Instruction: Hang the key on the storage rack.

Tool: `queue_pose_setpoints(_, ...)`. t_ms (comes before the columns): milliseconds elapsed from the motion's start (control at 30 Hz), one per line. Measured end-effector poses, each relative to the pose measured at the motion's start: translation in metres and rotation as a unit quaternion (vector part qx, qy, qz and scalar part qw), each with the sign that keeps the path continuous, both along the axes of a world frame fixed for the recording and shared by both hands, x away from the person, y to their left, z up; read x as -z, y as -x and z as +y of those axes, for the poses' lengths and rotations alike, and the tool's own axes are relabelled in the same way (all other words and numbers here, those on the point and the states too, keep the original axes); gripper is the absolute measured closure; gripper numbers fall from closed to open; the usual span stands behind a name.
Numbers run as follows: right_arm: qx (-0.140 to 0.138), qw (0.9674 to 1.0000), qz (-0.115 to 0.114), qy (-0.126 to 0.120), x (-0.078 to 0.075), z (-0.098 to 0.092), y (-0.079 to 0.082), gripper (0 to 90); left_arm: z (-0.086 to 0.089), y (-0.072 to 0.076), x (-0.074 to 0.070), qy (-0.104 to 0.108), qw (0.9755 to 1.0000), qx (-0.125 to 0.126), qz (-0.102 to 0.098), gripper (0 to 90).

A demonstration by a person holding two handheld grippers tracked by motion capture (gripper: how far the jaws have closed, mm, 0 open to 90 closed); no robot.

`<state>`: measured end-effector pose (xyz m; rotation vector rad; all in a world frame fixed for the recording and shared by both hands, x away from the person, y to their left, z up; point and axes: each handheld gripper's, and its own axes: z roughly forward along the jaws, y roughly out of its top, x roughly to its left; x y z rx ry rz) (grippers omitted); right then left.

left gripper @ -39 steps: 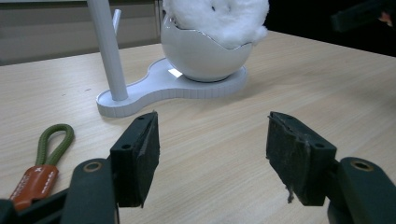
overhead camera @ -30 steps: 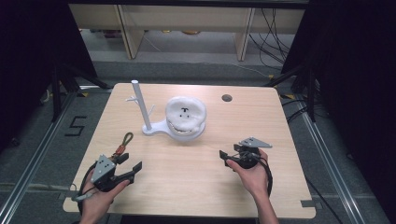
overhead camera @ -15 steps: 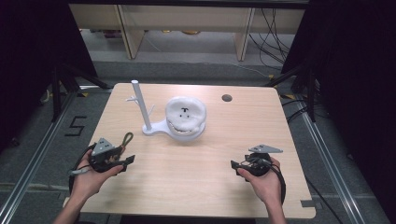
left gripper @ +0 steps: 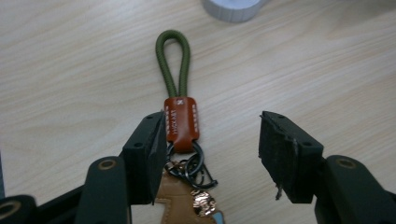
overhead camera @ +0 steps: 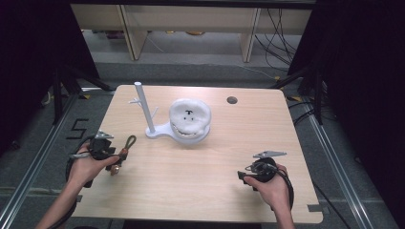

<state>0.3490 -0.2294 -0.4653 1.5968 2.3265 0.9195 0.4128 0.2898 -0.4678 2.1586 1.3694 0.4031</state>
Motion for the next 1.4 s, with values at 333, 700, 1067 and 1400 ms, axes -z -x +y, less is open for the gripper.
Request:
queue_pose_setpoints(333, 0.004, 0.9999, 0.01, -0.001, 0.002, -0.003, 0.0, 38.0, 0.004, -0.036, 0.008, -0.029, 0.9966, -0.006, 0.076, 50.3)
queue_pose_setpoints(700, 0.01, 0.9998, 0.014, -0.002, -0.002, -0.007, 0.001, 37.3, -0.002, -0.048, 0.012, -0.041, 0.9936, 0.001, 0.105, 51.5)
queue_pose_setpoints(1067, 0.007, 0.9998, 0.005, -0.021, 0.001, -0.005, 0.0, 36.1, -0.008, -0.053, 0.019, -0.06, 0.9906, 0.001, 0.123, 53.4)
queue_pose_setpoints(1400, -0.005, 0.9997, 0.017, -0.018, 0.003, -0.001, 0.0, 36.1, -0.009, -0.053, 0.018, -0.081, 0.9879, 0.003, 0.133, 58.1)
